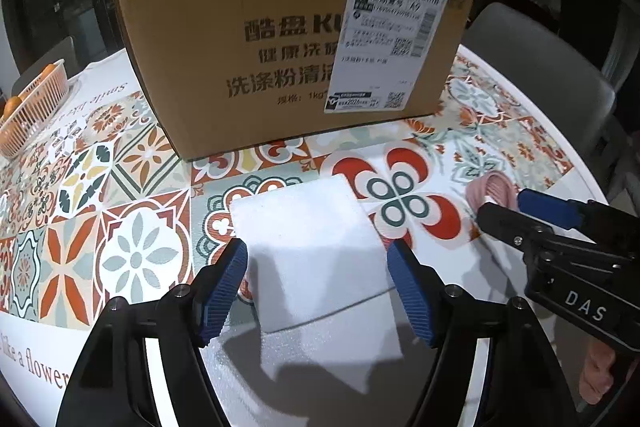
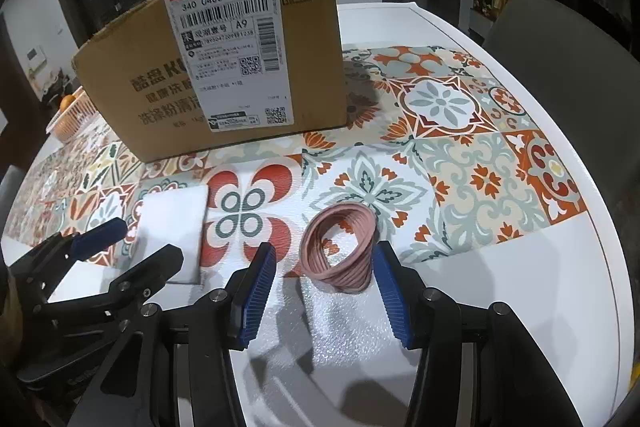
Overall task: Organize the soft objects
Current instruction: 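Grasp the white square pad with the left tool while the right tool grasps the pink hair tie, then lift and carry the white pad and pink hair tie over the box with both tools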
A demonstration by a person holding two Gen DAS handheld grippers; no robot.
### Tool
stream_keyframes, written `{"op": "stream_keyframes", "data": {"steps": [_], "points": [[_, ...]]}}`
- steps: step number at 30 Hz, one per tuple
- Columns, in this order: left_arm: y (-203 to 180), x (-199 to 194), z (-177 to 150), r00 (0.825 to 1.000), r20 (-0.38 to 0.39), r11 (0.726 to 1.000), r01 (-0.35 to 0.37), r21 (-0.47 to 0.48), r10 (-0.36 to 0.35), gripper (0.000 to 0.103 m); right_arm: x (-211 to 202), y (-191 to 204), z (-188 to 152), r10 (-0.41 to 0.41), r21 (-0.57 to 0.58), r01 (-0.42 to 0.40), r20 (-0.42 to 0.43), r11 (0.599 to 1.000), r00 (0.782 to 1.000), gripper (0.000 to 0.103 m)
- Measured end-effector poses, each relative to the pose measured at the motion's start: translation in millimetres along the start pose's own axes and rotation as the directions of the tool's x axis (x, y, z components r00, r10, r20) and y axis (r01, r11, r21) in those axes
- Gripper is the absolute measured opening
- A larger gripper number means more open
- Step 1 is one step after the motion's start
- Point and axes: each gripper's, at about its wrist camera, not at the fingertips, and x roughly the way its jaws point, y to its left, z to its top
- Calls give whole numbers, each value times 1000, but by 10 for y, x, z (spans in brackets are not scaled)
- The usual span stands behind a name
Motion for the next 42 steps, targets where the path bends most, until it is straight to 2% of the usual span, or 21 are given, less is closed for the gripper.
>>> {"op": "stream_keyframes", "data": {"steps": [4, 12, 14, 18, 20, 23, 25, 29, 42], "points": [[5, 87, -14, 1000, -21, 1000, -8, 2, 8, 72, 50, -6, -7, -8, -4, 8, -2, 1000, 1000, 52], [17, 99, -47, 1000, 7, 1000, -9, -5, 9, 69, 125, 2, 0, 8, -5, -8, -8, 1000, 1000, 52], [12, 96, -45, 1000, 15, 1000, -10, -6, 10, 60, 139, 4, -12, -4, -7, 4, -13, 1000, 1000, 50], [4, 70, -41, 1000, 22, 1000, -7, -9, 7, 41, 133, 12, -19, -22, -22, 21, -6, 1000, 1000, 31], [-2, 53, -37, 1000, 19, 1000, -7, -11, 7, 26, 134, 8, -13, -20, -20, 19, -8, 1000, 1000, 23], [-7, 31, -40, 1000, 14, 1000, -12, -1, 12, 13, 131, -8, -14, -12, -10, 12, -11, 1000, 1000, 14], [-15, 19, -37, 1000, 11, 1000, -15, 5, 15, 9, 112, -7, -15, -10, -8, 10, -7, 1000, 1000, 12], [-25, -48, -34, 1000, 17, 1000, -10, -6, 10, 9, 6, 30, -13, -7, -18, 7, 15, 1000, 1000, 11], [13, -563, 1, 994, 111, 998, 25, -50, -19, 9, -429, 173, 20, 48, -36, -45, 76, 998, 996, 11]]}}
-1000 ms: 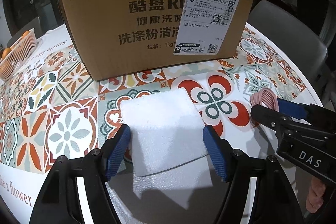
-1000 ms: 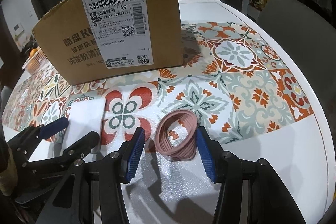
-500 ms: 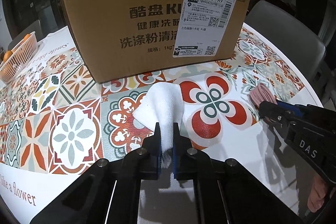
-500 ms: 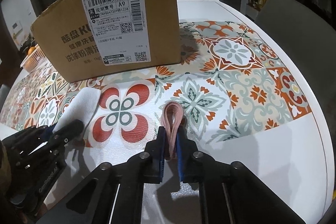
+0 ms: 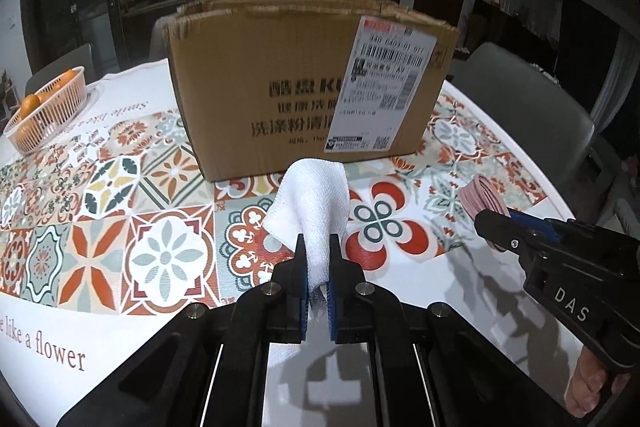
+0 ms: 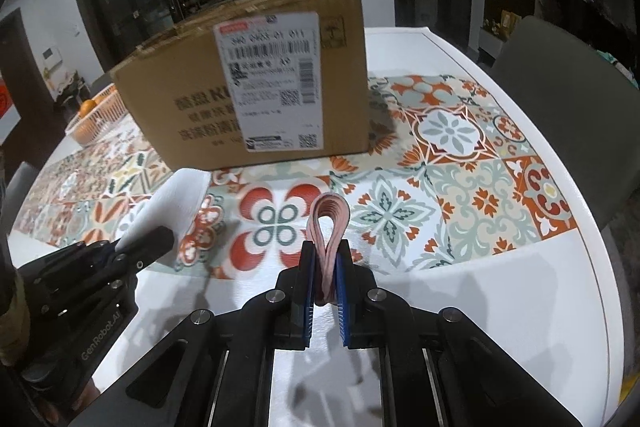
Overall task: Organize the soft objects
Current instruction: 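Lift and carry the white pad and pink hair tie over the box with both tools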
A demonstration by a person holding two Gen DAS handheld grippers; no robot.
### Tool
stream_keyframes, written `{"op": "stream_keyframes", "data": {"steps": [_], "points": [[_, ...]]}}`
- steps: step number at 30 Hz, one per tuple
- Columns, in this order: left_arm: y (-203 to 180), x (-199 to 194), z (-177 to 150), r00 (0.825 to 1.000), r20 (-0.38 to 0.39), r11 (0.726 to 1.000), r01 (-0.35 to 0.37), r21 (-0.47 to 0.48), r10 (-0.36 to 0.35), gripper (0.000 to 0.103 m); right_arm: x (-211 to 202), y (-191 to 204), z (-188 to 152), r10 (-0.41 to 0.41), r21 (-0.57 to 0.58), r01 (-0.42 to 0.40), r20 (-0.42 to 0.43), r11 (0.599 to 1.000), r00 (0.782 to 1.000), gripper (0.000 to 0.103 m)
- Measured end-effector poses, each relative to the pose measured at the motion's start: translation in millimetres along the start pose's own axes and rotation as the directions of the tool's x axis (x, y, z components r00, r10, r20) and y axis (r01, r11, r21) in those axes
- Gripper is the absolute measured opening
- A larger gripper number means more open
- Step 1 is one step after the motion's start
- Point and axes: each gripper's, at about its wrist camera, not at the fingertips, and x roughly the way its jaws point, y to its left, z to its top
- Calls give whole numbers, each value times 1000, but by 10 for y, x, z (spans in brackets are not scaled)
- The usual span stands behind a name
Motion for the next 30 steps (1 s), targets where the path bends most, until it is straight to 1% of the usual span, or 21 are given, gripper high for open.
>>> {"op": "stream_keyframes", "data": {"steps": [8, 17, 23, 30], "points": [[-5, -267, 43, 999, 54, 1000, -2, -4, 2, 9, -258, 97, 45, 19, -20, -18, 50, 1000, 999, 11], [23, -548, 125, 992, 123, 1000, -3, -6, 3, 9, -511, 202, 130, 33, -39, -28, 116, 999, 993, 11], [42, -731, 221, 983, 182, 1000, -4, -5, 5, 9, -665, 278, 208, 44, -59, -35, 167, 998, 985, 11], [59, -911, 373, 968, 250, 1000, -8, 6, 6, 9, -810, 340, 323, 62, -70, -48, 222, 996, 973, 11]]}}
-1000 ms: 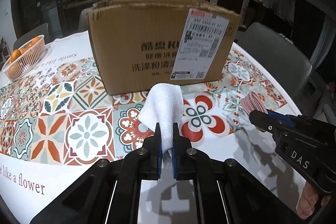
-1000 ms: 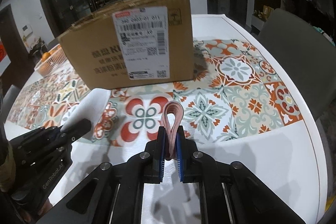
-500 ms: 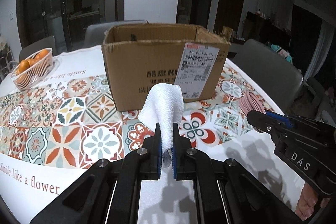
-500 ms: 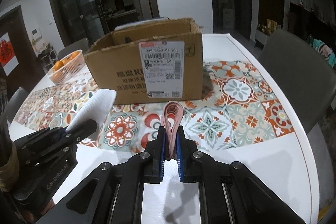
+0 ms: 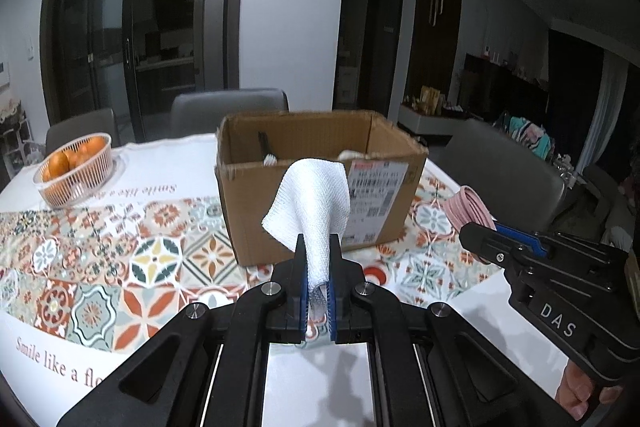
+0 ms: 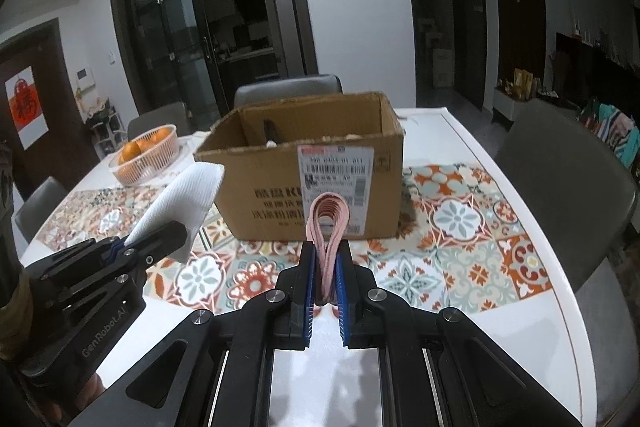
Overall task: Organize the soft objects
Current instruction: 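Lift and carry the white pad and pink hair tie over the box with both tools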
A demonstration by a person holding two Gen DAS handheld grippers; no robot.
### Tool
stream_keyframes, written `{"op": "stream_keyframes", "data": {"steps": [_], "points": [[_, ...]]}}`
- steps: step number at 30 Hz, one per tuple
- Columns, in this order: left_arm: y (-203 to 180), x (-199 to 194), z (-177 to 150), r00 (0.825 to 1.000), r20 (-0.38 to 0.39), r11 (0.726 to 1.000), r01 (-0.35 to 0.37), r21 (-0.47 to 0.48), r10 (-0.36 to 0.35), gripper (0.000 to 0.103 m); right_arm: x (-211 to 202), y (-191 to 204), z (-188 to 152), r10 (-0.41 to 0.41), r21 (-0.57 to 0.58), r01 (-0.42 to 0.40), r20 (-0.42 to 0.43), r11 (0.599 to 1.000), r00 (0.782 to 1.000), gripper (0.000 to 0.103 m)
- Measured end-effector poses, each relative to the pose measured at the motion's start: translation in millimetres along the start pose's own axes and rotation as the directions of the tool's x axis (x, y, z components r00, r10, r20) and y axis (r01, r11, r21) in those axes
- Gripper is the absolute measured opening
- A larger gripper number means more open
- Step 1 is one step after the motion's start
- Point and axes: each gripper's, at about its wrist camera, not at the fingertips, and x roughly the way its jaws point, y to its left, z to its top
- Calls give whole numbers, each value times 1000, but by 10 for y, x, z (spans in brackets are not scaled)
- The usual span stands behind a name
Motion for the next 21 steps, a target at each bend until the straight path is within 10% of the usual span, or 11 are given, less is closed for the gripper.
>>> {"op": "stream_keyframes", "data": {"steps": [21], "points": [[129, -91, 562, 988, 156, 1000, -8, 20, 5, 9, -104, 131, 574, 37, -29, -32, 172, 999, 984, 11]]}}
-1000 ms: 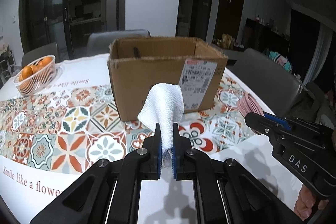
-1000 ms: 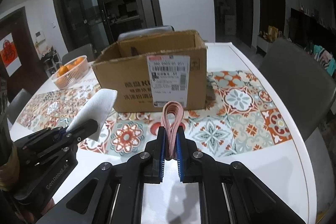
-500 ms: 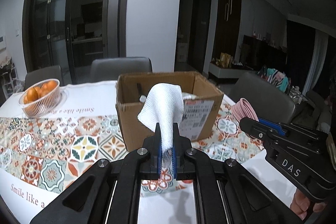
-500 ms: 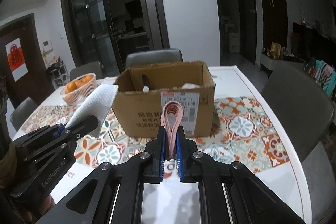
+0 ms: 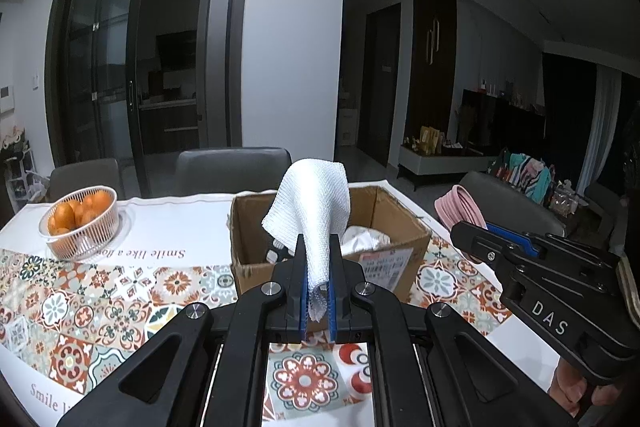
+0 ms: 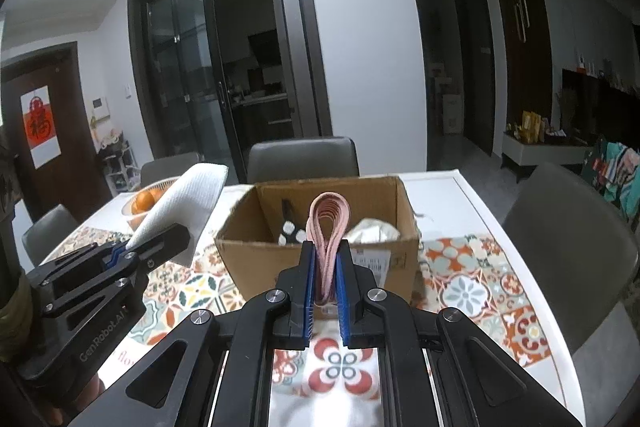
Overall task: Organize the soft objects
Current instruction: 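Lift and carry the white pad and pink hair tie over the box with both tools, then open both tools to drop the pad and hair tie into the box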
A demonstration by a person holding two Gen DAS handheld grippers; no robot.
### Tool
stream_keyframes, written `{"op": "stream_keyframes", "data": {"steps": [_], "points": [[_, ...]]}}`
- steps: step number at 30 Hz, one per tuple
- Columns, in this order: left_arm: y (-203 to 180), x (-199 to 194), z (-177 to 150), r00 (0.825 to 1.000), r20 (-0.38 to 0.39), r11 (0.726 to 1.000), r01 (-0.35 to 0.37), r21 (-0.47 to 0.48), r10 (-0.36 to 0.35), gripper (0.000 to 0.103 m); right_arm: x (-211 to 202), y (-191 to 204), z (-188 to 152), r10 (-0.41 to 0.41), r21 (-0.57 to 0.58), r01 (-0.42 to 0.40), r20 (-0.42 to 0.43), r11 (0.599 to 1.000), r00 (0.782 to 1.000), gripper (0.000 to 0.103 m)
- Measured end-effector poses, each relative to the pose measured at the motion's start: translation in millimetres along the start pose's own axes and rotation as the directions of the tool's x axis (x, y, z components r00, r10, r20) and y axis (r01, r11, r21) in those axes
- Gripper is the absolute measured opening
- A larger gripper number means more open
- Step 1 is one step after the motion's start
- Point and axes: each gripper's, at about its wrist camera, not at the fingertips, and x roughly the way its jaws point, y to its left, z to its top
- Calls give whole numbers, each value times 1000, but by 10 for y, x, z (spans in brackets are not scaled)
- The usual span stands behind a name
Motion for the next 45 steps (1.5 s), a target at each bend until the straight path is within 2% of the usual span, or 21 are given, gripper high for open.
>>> {"op": "stream_keyframes", "data": {"steps": [12, 21, 34, 45], "points": [[60, 208, 255, 999, 54, 1000, -7, 23, 6, 9, 228, -17, 274, 5, -20, -4, 49, 1000, 999, 11], [115, 494, 346, 999, 48, 1000, -9, 28, 8, 9, 494, -52, 409, 5, -33, -4, 55, 999, 998, 11], [207, 1072, 235, 998, -66, 1000, -3, -3, 2, 9, 1038, -158, 485, 21, -43, -22, -14, 999, 1000, 11], [202, 1491, 59, 984, -177, 1000, -17, -1, 17, 10, 1485, -254, 338, 10, -23, -13, -127, 1000, 992, 11]]}}
